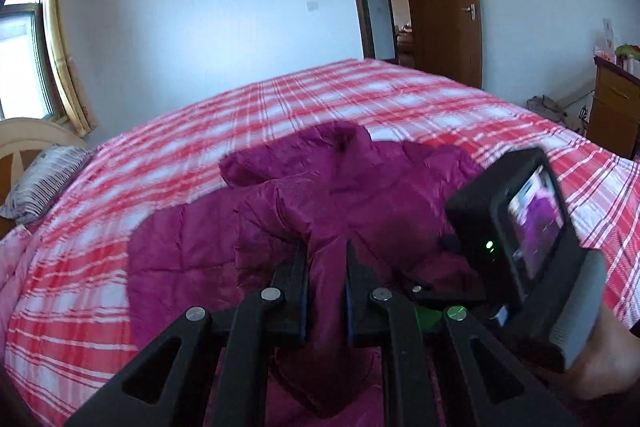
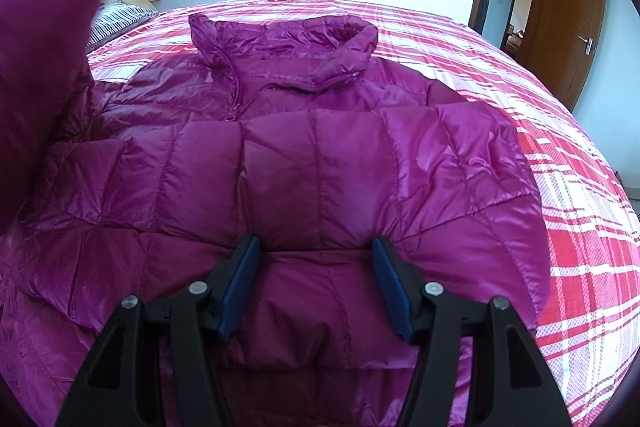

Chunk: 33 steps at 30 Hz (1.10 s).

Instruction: Fold large clothes

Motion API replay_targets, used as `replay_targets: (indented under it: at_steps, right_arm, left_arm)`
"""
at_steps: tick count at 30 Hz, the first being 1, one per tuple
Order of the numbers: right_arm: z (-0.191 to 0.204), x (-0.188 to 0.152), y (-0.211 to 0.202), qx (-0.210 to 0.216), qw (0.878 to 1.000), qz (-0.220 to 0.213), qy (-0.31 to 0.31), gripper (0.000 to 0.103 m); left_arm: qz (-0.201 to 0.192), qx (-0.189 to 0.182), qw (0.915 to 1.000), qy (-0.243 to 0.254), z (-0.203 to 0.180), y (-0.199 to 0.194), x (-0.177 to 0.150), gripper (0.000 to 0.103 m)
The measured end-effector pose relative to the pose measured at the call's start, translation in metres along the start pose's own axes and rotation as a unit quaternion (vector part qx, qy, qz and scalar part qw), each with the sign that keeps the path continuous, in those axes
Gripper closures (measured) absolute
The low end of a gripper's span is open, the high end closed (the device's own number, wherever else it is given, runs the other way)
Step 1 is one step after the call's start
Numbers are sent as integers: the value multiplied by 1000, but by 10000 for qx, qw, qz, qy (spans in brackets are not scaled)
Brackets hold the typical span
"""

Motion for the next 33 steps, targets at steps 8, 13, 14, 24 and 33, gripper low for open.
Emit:
replay_targets:
  at_steps: [8, 13, 14, 24, 33]
  right_arm:
    - [-1, 0, 1, 38, 10000, -12, 36, 40]
    - [-1, 0, 1, 38, 10000, -12, 39, 40]
    - [-1, 0, 1, 34, 10000, -10, 37, 40]
    - [-16, 1, -10, 387, 9982, -145, 424, 40]
    - [13, 35, -109, 271, 9852, -1634, 439, 43]
  left_arm:
    - [-474, -147, 9988, 46, -8, -25, 10, 52]
    - [-1094, 446, 9924, -329, 41, -40, 25, 13]
    - [-941, 749, 9923, -298, 49, -26, 22, 13]
    - [585, 1669, 9839, 269, 50, 95, -31, 13]
    - [565, 1461, 9876, 104, 51, 92, -32, 13]
Point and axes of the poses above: each gripper's, at about its wrist camera, not at the fingertips, and y roughly the way its jaws point, z to its left, x to its top, the point moved 1 cm from there along y, roughly the way its jaws point, and after that the axes turned 13 degrees about x, right-handed, at the moved point
